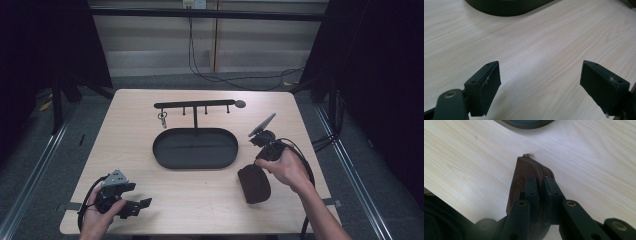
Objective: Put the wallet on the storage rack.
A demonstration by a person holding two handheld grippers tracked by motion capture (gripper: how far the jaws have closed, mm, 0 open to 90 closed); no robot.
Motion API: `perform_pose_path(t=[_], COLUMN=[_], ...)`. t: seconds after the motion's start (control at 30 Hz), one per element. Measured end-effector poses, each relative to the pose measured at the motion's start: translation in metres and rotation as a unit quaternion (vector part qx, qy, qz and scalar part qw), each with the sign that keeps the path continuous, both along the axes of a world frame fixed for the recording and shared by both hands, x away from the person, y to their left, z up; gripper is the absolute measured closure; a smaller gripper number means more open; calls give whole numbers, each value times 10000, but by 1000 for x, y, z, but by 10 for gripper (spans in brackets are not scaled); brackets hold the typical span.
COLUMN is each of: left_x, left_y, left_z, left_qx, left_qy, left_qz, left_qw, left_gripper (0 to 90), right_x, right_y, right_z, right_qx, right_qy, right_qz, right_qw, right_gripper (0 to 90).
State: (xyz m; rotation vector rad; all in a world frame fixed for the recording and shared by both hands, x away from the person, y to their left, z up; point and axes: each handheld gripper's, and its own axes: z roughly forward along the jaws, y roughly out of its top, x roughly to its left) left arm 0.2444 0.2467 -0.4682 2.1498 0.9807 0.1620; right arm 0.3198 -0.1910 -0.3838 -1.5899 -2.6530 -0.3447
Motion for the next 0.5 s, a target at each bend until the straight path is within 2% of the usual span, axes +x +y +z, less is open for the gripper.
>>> perform_pose_path(t=[0.13,0.3,0.5], left_x=[0,0,0], left_y=[0,1,1], left_z=[0,0,0], left_qx=[-19,-44,-44], left_qy=[19,26,18], left_qz=[8,29,39], left_qw=[10000,10000,10000], left_gripper=[166,163,163], right_x=[2,3,7], right_y=[-2,0,1], right_z=[3,7,13], right_qx=[86,-7,-88], right_qy=[135,235,206], right_qz=[32,89,71], right_qw=[9999,9997,9997], right_gripper=[827,828,827])
